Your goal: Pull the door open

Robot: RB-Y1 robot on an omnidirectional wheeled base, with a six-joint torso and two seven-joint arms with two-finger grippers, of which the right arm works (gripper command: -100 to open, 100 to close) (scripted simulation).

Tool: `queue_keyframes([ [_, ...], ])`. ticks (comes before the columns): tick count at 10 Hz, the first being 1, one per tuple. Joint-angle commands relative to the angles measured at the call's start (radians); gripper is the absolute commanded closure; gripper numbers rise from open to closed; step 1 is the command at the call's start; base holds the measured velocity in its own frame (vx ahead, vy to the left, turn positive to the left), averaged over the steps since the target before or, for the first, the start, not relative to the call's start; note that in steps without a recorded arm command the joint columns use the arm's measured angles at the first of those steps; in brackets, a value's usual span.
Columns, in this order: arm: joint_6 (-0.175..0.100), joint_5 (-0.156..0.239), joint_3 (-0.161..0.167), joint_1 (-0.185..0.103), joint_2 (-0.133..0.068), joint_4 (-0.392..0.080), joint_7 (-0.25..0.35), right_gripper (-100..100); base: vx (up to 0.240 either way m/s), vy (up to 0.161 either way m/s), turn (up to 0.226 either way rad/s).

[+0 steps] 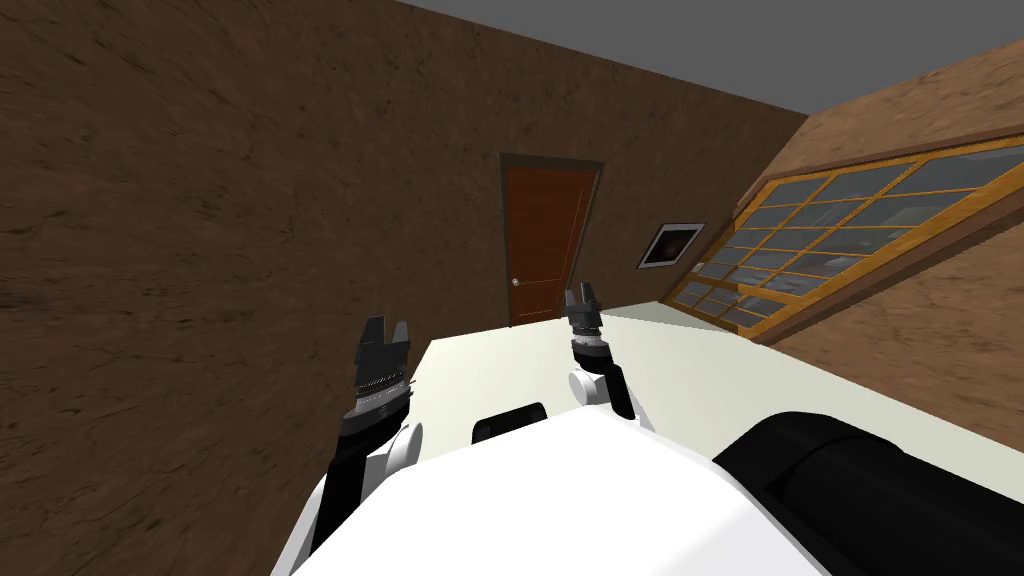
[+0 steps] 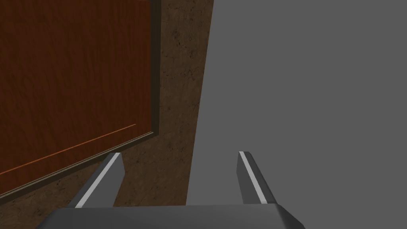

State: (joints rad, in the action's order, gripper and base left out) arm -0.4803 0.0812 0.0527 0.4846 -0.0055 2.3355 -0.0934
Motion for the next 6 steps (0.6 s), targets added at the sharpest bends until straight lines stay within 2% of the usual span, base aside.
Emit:
queue_keyframes([
  [1,-0.007,0.002,-0.002,-0.003,-0.008,-0.029,-0.035,-100,0.017,-0.067,0.059],
  [2,-0.007,0.002,-0.002,-0.003,-0.008,-0.029,-0.035,-100,0.143,0.016,0.008],
  [6,-0.026,0.006,-0.007,-0.009,-0.025,-0.099,-0.119,-100,0.172,0.015,0.027],
])
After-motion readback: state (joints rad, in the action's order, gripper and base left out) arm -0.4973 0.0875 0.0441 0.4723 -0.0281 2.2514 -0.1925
